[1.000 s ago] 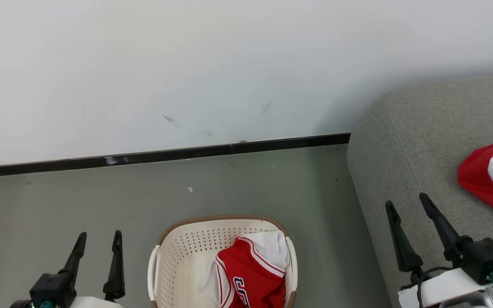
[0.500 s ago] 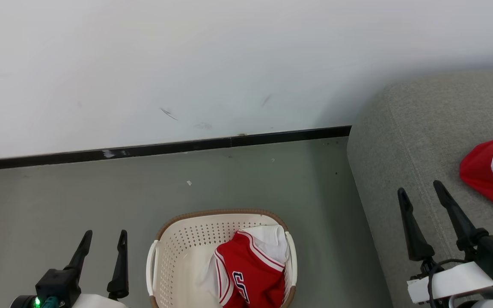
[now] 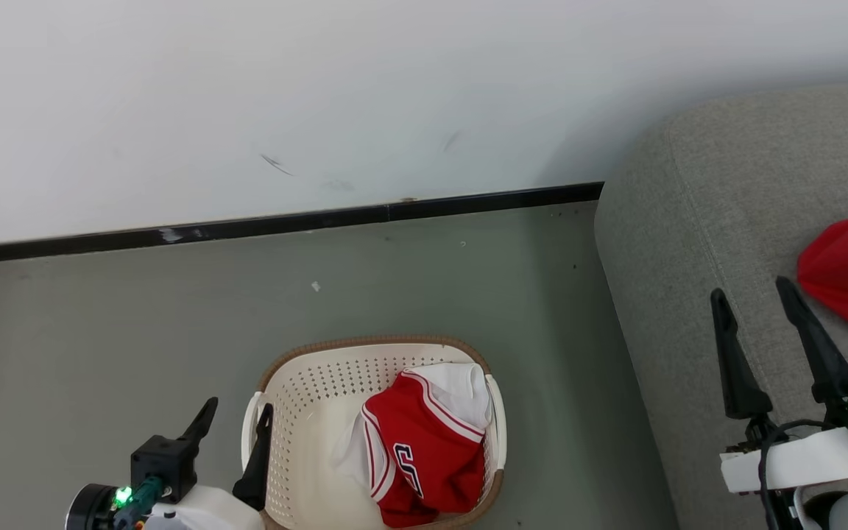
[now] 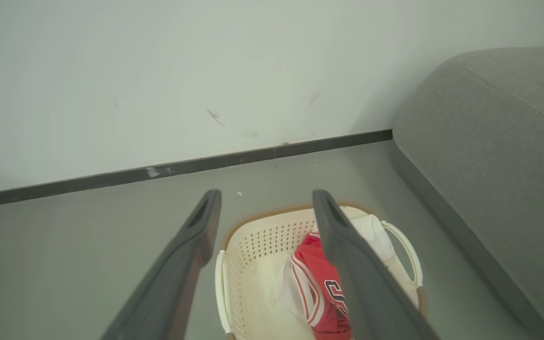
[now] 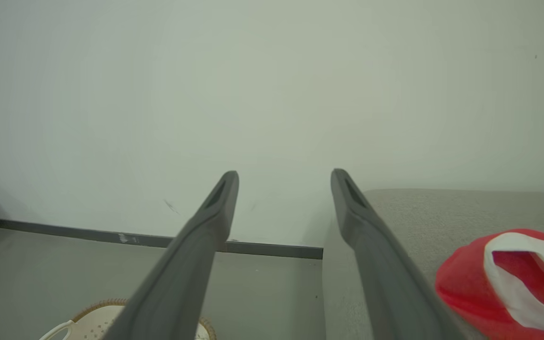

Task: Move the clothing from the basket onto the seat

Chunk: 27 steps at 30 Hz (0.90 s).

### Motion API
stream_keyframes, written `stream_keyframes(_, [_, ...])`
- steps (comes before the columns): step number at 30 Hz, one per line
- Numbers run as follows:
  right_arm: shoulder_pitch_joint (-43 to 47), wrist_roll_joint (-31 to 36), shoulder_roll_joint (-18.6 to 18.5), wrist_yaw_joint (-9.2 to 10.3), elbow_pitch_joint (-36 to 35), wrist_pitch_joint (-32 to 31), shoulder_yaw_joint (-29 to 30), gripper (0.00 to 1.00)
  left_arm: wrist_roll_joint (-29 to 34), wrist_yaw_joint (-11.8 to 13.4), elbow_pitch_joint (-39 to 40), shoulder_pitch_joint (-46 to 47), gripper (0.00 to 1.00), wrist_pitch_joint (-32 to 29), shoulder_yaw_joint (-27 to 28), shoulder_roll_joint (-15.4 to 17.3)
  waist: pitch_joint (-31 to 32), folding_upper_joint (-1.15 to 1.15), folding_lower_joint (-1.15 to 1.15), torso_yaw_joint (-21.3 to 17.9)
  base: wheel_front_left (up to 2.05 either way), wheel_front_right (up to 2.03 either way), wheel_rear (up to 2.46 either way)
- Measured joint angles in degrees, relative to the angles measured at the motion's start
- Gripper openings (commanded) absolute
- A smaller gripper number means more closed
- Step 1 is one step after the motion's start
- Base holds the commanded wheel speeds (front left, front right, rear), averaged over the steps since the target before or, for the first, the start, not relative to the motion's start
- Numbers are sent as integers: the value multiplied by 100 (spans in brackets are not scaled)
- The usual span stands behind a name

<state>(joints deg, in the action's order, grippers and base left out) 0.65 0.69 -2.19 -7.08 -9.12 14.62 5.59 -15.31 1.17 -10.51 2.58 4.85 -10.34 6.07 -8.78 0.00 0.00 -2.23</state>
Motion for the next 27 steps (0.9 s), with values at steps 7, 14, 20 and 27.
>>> stream_keyframes(7, [-387,-83,0,0,-172,0,194,100,29,-103,-377,410,100,-211,-278,-119,-281,0,0,-53,0,0,0])
stream_keyframes(14, [-624,-97,-1,0,-300,0,346,100,34,-115,-749,775,100,-286,-377,-219,-626,0,0,-118,0,0,0])
stream_keyframes(20, [-837,-69,-2,0,-424,1,438,100,87,-115,-996,1057,100,-302,-415,-231,-965,0,0,-187,0,0,0])
stream_keyframes(27, [-1111,-79,-3,0,-511,1,414,100,137,-108,-1222,1418,100,-302,-475,-246,-1414,0,0,-284,0,0,0])
